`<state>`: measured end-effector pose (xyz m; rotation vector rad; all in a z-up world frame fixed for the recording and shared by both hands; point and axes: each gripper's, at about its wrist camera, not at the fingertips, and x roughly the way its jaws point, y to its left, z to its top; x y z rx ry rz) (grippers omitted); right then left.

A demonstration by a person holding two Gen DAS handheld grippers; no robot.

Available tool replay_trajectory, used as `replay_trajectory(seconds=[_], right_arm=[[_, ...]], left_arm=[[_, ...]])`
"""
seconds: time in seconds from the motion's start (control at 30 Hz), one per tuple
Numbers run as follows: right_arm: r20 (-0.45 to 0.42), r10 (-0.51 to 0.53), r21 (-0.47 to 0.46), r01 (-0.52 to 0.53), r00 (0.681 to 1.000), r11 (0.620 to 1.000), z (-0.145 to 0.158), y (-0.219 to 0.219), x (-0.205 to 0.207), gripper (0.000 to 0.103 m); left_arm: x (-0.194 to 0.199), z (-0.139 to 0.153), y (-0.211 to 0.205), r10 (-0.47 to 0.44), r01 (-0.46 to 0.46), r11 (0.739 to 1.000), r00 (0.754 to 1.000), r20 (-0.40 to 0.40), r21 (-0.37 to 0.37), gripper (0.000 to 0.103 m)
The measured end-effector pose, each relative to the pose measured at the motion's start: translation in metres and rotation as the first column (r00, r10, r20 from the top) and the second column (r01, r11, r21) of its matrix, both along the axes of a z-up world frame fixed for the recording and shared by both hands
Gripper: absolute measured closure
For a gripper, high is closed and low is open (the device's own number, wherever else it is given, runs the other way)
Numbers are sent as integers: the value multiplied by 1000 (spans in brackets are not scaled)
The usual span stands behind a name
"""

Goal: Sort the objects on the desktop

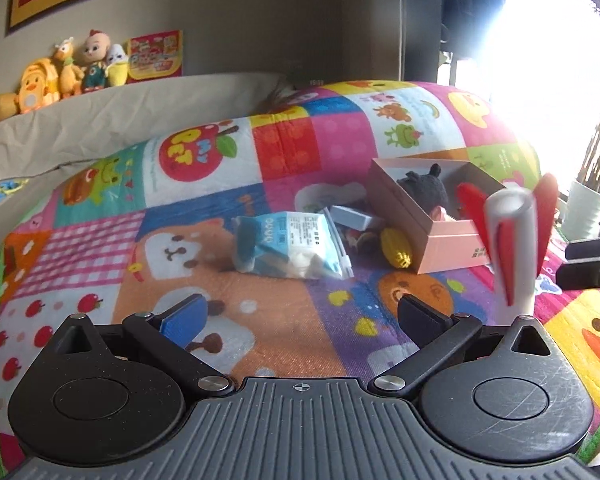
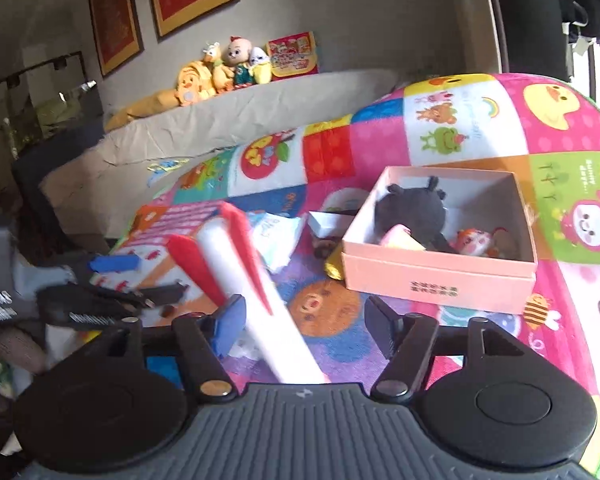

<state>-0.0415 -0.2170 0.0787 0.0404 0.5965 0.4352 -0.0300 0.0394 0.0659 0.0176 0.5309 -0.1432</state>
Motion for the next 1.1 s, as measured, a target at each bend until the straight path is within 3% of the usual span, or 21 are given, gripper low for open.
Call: replay_trajectory(seconds=[0.2, 0.6, 0.77, 0.87, 0.93, 1.03, 1.1], right_arm=[[-76, 0, -46, -3, 997, 999, -27, 6, 5, 33], [-66, 101, -126, -108, 993, 986, -45, 40, 11, 27], [4, 191, -232, -185, 982, 955, -54, 69, 25, 27], [14, 242, -293, -227, 970, 929, -62, 86, 34, 27], [-23, 276, -318, -269, 961, 909, -64, 95, 40, 48], [-22, 255, -331, -248, 967, 910, -58, 89, 39, 63], [-29, 206, -309, -204, 978, 929, -53, 71, 39, 76]], left_arm=[[3, -3, -2, -8, 8, 1000, 1000, -7, 2, 0], [13, -14, 15, 45, -46, 999, 998, -43, -9, 0], [35, -12, 13, -1, 0, 1000, 999, -46, -16, 0], [61, -9, 3, -46, 47, 998, 999, -24, 34, 0], [85, -10, -3, -70, 72, 994, 997, -36, 78, 0], [119, -13, -3, -55, 59, 990, 998, -30, 125, 0], [142, -17, 8, -30, 32, 995, 999, -29, 95, 0]])
